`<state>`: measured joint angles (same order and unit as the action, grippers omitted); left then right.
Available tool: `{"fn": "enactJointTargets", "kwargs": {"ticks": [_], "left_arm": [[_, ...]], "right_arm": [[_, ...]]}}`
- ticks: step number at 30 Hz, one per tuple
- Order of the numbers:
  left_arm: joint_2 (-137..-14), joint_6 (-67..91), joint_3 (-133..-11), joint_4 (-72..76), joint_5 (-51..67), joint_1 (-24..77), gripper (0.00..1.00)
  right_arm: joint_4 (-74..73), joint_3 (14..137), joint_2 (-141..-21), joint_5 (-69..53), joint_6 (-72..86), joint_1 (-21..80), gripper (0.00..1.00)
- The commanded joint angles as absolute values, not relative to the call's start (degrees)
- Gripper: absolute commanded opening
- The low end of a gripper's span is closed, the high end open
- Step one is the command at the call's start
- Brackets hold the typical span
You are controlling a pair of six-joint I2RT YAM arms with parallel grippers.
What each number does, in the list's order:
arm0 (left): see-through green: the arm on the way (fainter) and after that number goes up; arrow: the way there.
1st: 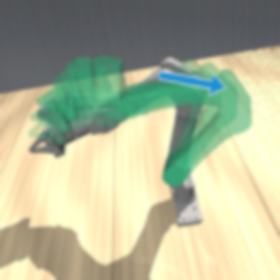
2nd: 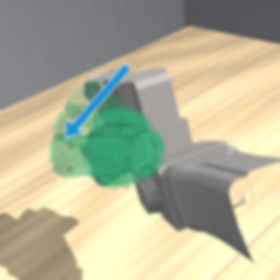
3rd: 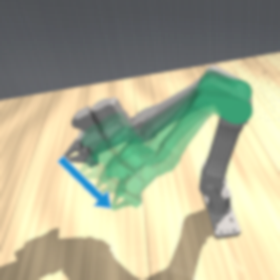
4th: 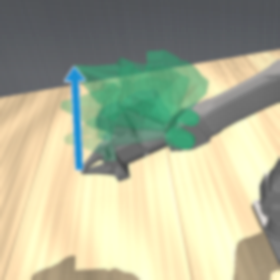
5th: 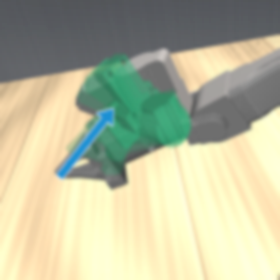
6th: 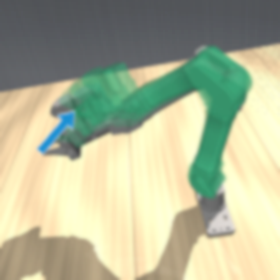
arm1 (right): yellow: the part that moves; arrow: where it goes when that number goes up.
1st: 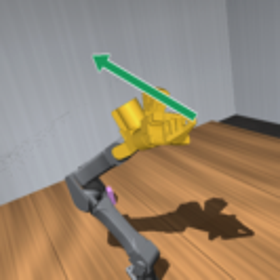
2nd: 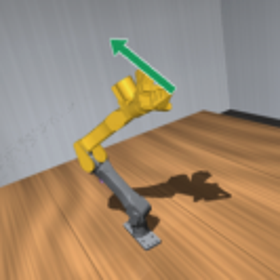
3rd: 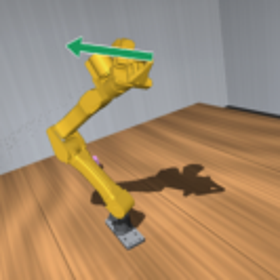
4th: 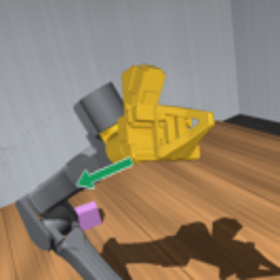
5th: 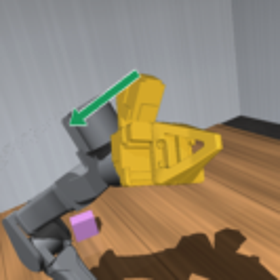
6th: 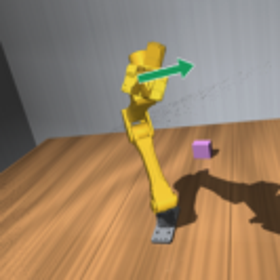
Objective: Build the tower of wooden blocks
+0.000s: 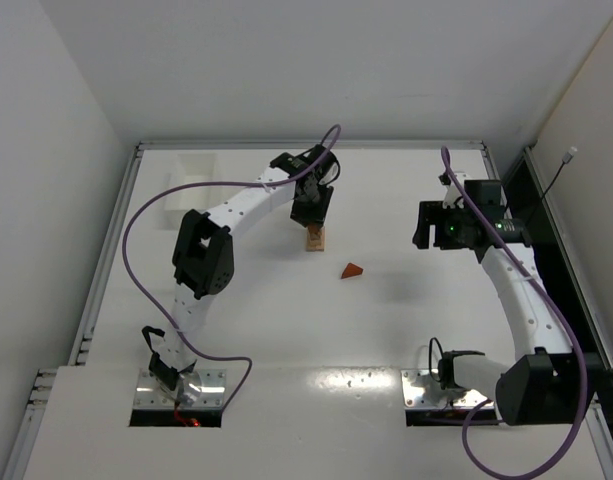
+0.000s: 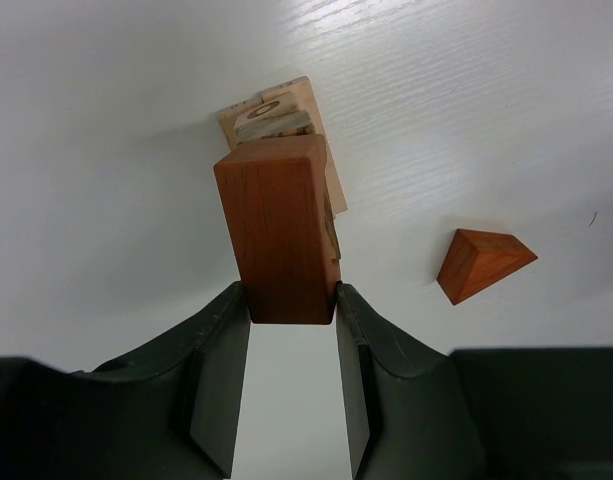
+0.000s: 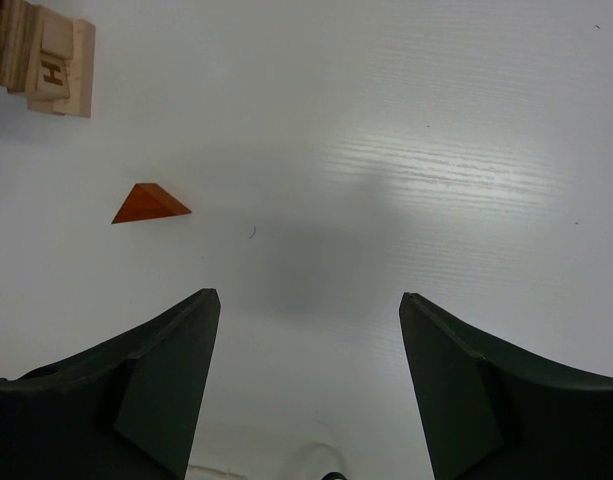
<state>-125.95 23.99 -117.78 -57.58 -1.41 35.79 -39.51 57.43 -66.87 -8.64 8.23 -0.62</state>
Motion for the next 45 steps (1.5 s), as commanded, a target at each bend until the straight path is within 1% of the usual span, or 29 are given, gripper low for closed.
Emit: {"fn": "enactJointTargets", "kwargs": {"ticks": [1,11,13,16,18,20,22,24,25,26,27,31,33,45], "left_arm": [[-126.3,23.8,-117.7,-57.3,-2.5,35.2,0.12],[-126.8,24.3,-117.7,-57.3,-2.9,35.2,0.12],[-126.8,24.3,-117.2,-57.3,-2.9,35.2,0.16],[-126.8,24.3,-117.2,-57.3,-2.4,35.2,0.16],[-126.8,24.3,-117.2,-57.3,-2.4,35.2,0.21],[-126.8,24.3,-117.2,-57.3,-2.4,35.2,0.29],[-126.8,24.3,-117.2,-57.3,-1.9,35.2,0.42],[-126.8,24.3,-117.2,-57.3,-1.8,35.2,0.50],[-126.8,24.3,-117.2,-56.8,-1.8,35.2,0.59],[-126.8,24.3,-117.2,-56.8,-1.8,35.2,0.63],[-126.8,24.3,-117.2,-56.8,-1.8,35.2,0.67],[-126.8,23.8,-117.2,-56.8,-1.8,35.2,0.77],[-126.3,23.8,-117.2,-56.8,-1.8,35.2,0.78],[-126.3,23.8,-118.7,-55.6,1.3,35.2,0.78]], "right_arm": [[-38.2,58.8,-67.0,-9.4,9.1,-0.9,0.70],[-38.2,58.8,-67.5,-9.9,9.1,-0.9,0.70],[-38.2,58.8,-67.5,-9.9,9.1,-0.9,0.70],[-38.2,58.8,-67.5,-9.9,9.1,-0.9,0.70],[-38.2,58.8,-67.5,-9.9,9.1,-0.9,0.70],[-37.7,58.8,-67.5,-9.9,9.1,-0.9,0.70],[-37.7,58.8,-67.5,-9.9,9.1,-0.9,0.70],[-37.7,58.3,-67.5,-9.9,9.1,-0.9,0.70],[-37.7,58.3,-67.5,-9.9,9.1,-0.9,0.70],[-37.7,58.3,-67.5,-9.9,9.1,-0.9,0.70],[-37.7,58.3,-67.5,-9.9,9.7,-0.9,0.70],[-37.7,58.3,-67.5,-9.9,9.7,-0.9,0.70],[-37.7,57.7,-67.5,-10.5,9.7,-0.9,0.70],[-37.7,57.7,-67.0,-10.5,10.2,-0.9,0.70]]}}
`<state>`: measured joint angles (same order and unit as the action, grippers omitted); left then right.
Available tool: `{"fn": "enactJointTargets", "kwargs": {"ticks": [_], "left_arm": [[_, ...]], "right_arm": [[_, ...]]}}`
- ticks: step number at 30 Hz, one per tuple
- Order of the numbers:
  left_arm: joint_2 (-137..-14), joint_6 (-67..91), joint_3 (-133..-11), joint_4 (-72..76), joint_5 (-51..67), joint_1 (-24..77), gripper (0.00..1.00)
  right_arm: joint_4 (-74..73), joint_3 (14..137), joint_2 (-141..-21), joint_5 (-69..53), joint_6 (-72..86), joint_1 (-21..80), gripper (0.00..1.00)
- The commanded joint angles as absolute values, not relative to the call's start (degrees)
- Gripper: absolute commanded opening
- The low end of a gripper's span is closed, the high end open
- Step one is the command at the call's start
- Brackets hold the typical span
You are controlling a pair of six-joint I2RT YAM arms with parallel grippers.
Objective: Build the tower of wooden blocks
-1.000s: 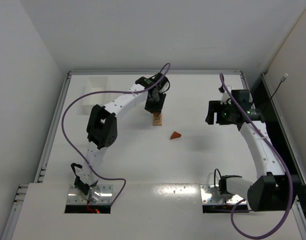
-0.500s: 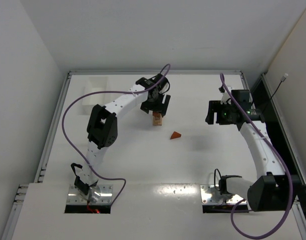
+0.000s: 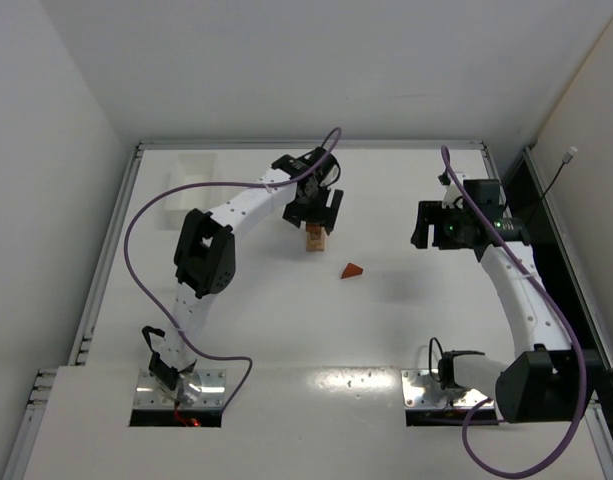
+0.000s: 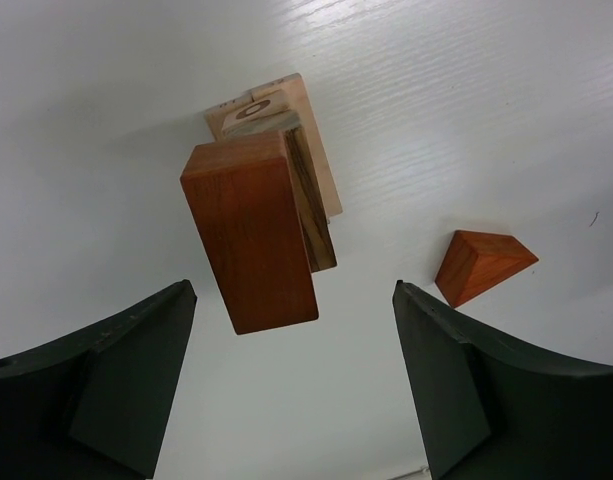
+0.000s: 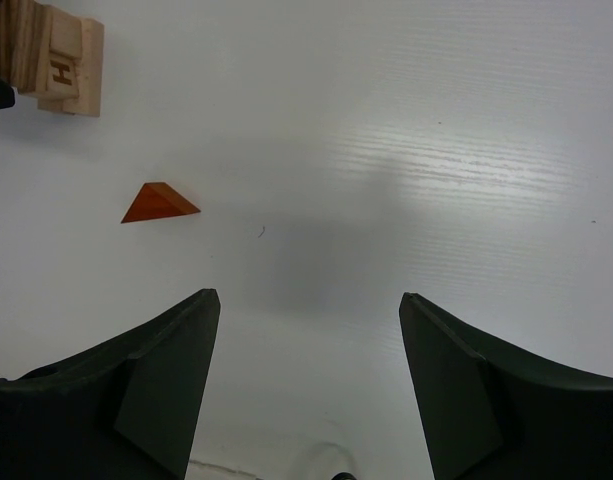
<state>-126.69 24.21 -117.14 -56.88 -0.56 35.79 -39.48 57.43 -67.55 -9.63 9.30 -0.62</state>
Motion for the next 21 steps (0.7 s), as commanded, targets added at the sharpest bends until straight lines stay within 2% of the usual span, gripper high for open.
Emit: {"fn": "enactJointTargets", "kwargs": {"ticks": [1,6,10,21], "left_arm": [[-126.3,23.8,-118.7,-55.6,1.3,35.2,0.76],[-127.5,23.3,-120.1,-55.6,-0.2,35.8,0.75],[-128.3,23.3,-120.8,-55.6,-1.4,35.8,0.68],[-129.9,23.3,-120.8,-55.6,-3.2,35.8,0.68]], "right_arm": [[-37.7,57.2,-67.0,-10.5,10.2,-0.9,0.70],[-37.7,57.2,-67.0,-10.5,10.2,-0.9,0.70],[-37.7,57.2,-67.0,-10.5,10.2,-0.9,0.70],[-37.2,57.2,-67.0,-10.5,10.2,-1.4,0.70]]}}
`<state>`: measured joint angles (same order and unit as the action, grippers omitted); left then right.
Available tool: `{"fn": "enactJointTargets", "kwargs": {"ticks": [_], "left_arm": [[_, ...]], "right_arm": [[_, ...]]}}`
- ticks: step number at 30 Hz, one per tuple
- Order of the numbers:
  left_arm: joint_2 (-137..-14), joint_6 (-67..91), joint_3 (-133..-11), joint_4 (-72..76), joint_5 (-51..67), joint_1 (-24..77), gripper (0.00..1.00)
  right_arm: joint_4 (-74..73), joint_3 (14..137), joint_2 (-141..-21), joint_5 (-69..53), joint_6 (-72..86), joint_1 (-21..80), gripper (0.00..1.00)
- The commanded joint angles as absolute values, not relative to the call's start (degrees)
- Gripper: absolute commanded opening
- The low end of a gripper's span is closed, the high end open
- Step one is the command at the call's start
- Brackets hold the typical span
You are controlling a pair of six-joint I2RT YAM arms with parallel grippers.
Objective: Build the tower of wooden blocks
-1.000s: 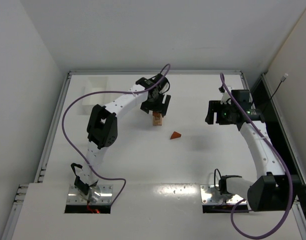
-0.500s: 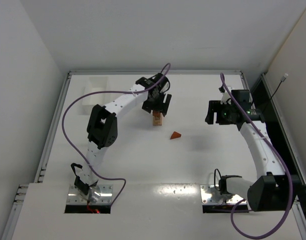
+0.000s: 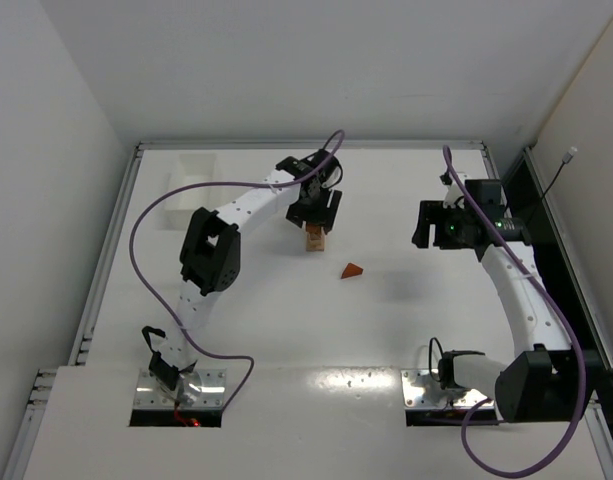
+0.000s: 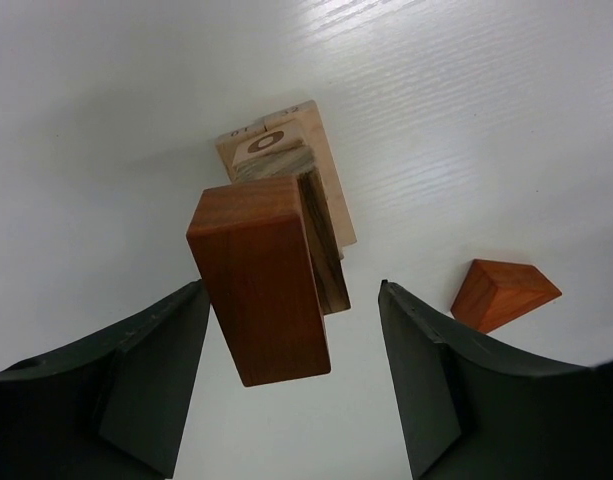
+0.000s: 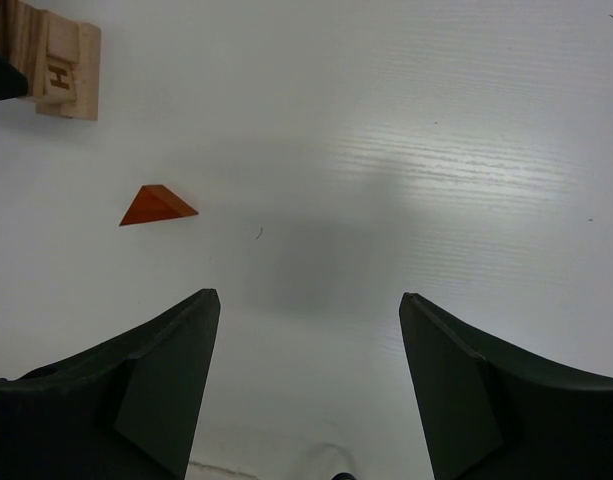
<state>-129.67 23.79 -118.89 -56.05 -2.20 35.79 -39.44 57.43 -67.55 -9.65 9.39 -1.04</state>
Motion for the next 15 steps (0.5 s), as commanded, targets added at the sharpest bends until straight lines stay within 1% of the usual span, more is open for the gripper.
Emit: {"fn": "enactJointTargets", "kwargs": {"ticks": [1,3,4,7,11,15], "left_arm": [[-129.9,23.3,-121.3,-55.6,-3.2,35.8,0.65],[-130.5,23.3,-121.3,-55.6,-3.2,35.8,0.63],[-130.5,23.3,-121.3,-55.6,-3.2,35.8,0.59],[-131.0,23.3,-121.3,-55.1,-2.1,35.8,0.55],[-131.6,23.3,-121.3,-55.1,-1.5,35.8,0.55],[-131.6,23.3,-121.8,-55.1,-1.0,35.8,0.52]], "right_arm": [[-37.2,57.2,-67.0,-11.0,10.2,-1.4,0.70],[-37.2,57.2,-67.0,-11.0,10.2,-1.4,0.70],[-37.2,57.2,-67.0,-11.0,10.2,-1.4,0.70],[-37.2,57.2,-67.0,-11.0,10.2,-1.9,0.70],[-37.2,57.2,-67.0,-11.0,10.2,-1.9,0.70],[-37.2,57.2,-67.0,-11.0,10.2,-1.9,0.70]]}}
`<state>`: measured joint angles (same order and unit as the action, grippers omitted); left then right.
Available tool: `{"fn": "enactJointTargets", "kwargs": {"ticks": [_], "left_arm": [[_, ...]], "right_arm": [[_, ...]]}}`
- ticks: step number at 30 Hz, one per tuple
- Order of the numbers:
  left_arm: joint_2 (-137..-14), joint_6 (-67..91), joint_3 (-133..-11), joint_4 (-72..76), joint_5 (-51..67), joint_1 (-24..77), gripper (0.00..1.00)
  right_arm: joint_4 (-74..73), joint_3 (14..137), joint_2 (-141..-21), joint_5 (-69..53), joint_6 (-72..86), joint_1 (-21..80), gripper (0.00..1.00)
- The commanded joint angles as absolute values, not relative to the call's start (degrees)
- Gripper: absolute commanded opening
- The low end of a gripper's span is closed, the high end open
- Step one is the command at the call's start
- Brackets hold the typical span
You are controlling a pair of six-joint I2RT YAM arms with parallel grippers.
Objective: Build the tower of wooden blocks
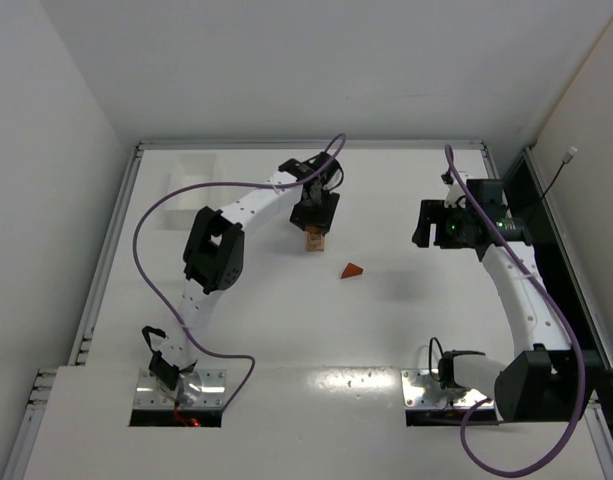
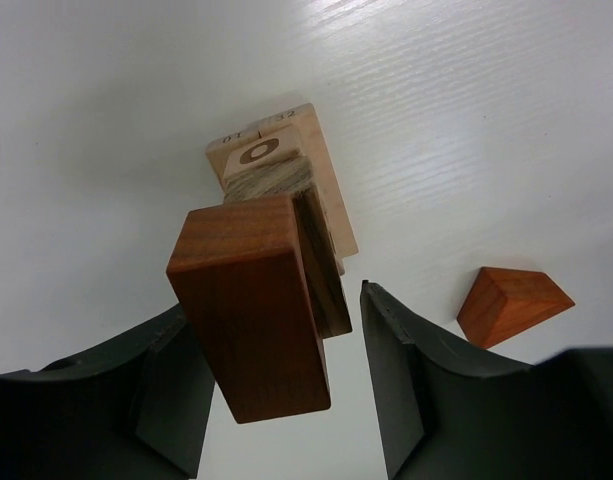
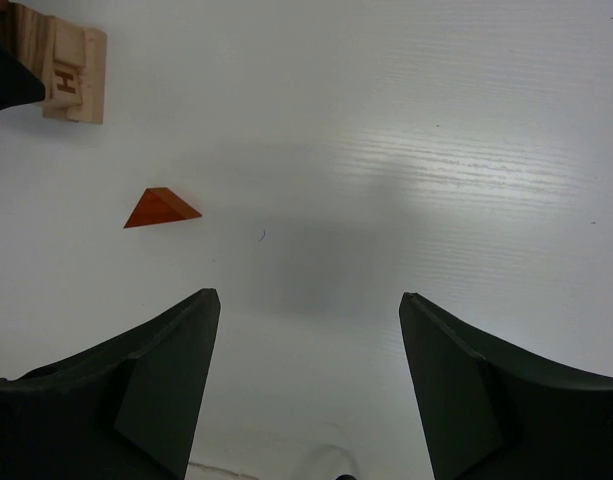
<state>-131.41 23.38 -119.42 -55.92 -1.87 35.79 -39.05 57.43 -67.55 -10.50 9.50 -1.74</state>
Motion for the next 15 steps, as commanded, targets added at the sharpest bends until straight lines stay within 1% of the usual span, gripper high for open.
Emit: {"fn": "enactJointTargets", "kwargs": {"ticks": [1,5,15], "left_arm": [[-131.6,23.3,-121.8,-55.1,-1.0,35.8,0.52],[-131.6,23.3,-121.8,-55.1,-0.4,35.8,0.46],[-132.1,23.3,-122.3,-54.6,0.1,35.8,0.41]], "right_arm": [[-37.2,57.2,-67.0,-11.5,10.2,-1.9,0.70],[-37.2,57.2,-67.0,-11.5,10.2,-2.5,0.70],[-37.2,56.7,-67.0,-11.5,10.2,-2.5,0.70]]}}
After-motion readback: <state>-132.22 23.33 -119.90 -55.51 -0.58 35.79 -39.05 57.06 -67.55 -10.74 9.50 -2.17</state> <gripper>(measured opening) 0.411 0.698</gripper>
